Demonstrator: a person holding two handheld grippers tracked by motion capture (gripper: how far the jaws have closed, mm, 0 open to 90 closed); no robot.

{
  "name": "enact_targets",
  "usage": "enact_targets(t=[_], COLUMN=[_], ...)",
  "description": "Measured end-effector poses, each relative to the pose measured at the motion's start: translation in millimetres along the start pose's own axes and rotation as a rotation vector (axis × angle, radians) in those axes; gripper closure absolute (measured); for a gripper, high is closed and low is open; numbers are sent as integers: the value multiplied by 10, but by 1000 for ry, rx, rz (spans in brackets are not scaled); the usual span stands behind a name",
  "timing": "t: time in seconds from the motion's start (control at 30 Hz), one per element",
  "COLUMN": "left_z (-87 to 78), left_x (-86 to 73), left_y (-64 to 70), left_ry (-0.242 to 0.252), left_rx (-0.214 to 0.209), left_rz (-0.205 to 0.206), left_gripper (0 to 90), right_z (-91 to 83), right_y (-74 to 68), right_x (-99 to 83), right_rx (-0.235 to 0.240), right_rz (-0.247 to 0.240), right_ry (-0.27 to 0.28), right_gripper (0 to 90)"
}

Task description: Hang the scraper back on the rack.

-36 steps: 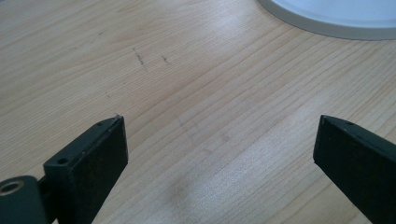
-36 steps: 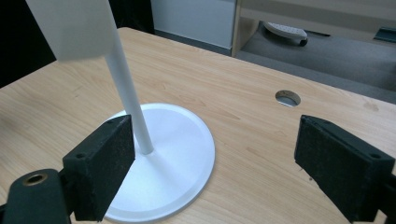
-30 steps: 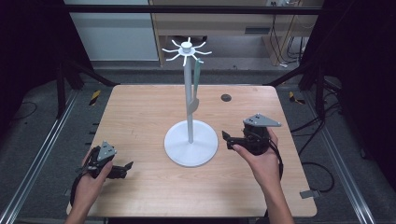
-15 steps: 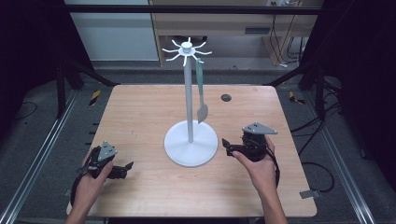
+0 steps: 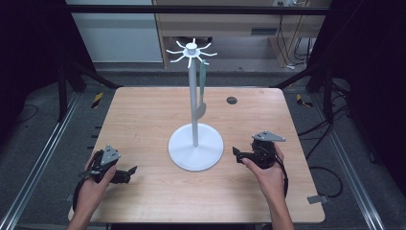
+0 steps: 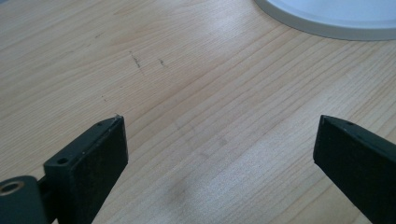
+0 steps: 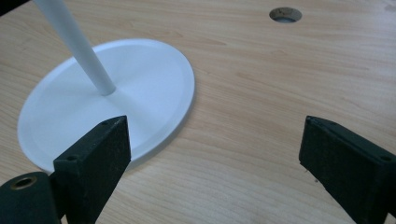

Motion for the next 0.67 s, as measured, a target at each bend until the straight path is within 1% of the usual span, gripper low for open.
enact_targets(t=[0.07,0.2,0.3,0.33,0.47,0.5,0.53,0.63,0.67], left_z=[7,9,14,17,21,21,26,43,50], left_x=[4,7,13,15,25,28,31,36,37], left_y=[6,17,21,23,36,35,36,38,39], left_ry=[-3,-1,-4,-3,0,-2,-1,1,0], left_rx=[-1,-4,-6,-7,-12,-13,-14,-15,-14], left_rz=[2,3,7,7,6,11,12,10,9], left_gripper=[28,28,28,28,28,28,28,28,28], right_z=[16,43,60,73,138,157,171,181,176], right_y=[25,56,71,86,140,150,156,170,167], right_x=[-30,-92,-135,-155,-238,-255,-267,-285,-285], right_rx=[-6,-12,-7,-6,-3,-3,-10,-26,-26], right_rz=[9,11,20,20,39,40,43,29,35], right_ry=[-14,-32,-44,-60,-98,-112,-124,-134,-131], right_gripper=[93,95,94,92,93,93,93,98,99])
Point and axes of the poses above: each handheld gripper's, and its own axes: z roughly forward along the jaws, x roughly out of its top, y roughly to its right, the point moved 1 cm from there along z, roughly forward along the jaws, and after that the axes turned 6 degrees about x, right-handed, at the moved point
